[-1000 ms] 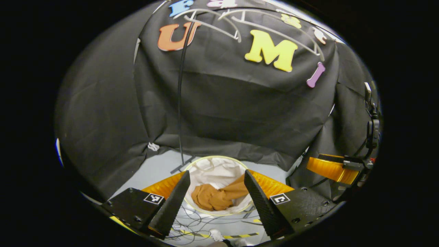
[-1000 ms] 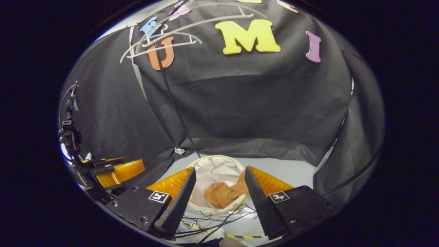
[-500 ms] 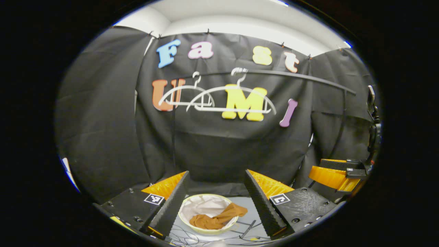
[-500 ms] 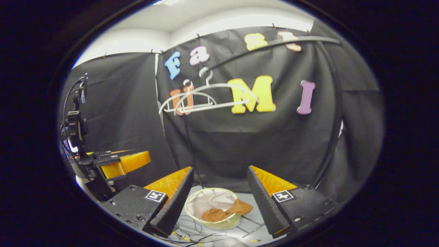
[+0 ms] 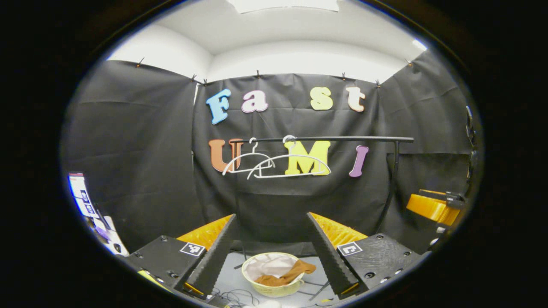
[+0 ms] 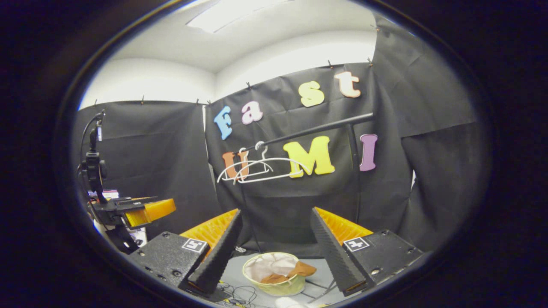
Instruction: Grasp the clothes on the hanger with both hands and then place them into the laundry hamper below.
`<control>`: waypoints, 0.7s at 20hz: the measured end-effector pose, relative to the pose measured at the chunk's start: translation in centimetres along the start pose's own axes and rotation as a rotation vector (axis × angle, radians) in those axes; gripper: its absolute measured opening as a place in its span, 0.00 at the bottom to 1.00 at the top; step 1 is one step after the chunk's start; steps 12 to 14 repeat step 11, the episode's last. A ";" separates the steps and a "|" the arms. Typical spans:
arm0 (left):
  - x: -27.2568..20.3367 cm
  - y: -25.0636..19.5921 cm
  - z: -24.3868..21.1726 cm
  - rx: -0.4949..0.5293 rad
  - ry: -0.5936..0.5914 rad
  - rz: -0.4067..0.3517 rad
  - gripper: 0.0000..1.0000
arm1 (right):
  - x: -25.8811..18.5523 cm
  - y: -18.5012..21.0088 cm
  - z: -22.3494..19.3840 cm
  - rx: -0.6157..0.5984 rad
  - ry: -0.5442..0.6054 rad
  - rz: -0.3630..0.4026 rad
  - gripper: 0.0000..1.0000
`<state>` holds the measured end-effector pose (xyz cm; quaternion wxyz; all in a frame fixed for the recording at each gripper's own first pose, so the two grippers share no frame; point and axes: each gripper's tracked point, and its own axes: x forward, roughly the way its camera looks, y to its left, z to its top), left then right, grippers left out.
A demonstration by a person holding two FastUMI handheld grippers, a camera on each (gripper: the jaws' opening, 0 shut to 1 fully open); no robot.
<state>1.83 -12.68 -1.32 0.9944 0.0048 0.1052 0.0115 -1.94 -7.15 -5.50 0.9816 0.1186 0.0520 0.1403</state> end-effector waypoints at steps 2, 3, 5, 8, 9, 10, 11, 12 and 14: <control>-0.5 0.7 0.7 0.002 -0.017 0.004 1.00 | -1.7 0.4 0.2 0.012 -0.008 0.002 0.99; -0.6 1.5 1.2 0.000 -0.032 0.011 1.00 | -1.9 0.3 0.4 0.016 -0.021 -0.014 0.99; -2.3 2.5 1.3 0.004 -0.043 0.016 1.00 | -2.4 0.4 0.0 0.004 -0.019 -0.039 0.99; -4.8 5.4 0.5 0.040 -0.029 0.053 0.93 | -4.1 1.4 -0.3 -0.033 -0.023 -0.089 1.00; -5.3 6.4 0.0 0.048 -0.024 0.062 0.96 | -4.4 1.6 -0.2 -0.042 -0.026 -0.111 0.99; -5.7 7.1 -0.8 0.055 -0.011 0.064 1.00 | -4.6 2.1 -0.5 -0.045 -0.029 -0.121 0.99; -6.3 8.1 -1.6 0.061 0.005 0.072 1.00 | -4.7 2.9 -0.7 -0.051 -0.030 -0.123 0.99; -6.3 8.1 -1.6 0.061 0.005 0.072 1.00 | -4.7 2.9 -0.7 -0.051 -0.030 -0.123 0.99; -6.3 8.1 -1.6 0.061 0.005 0.072 1.00 | -4.7 2.9 -0.7 -0.051 -0.030 -0.123 0.99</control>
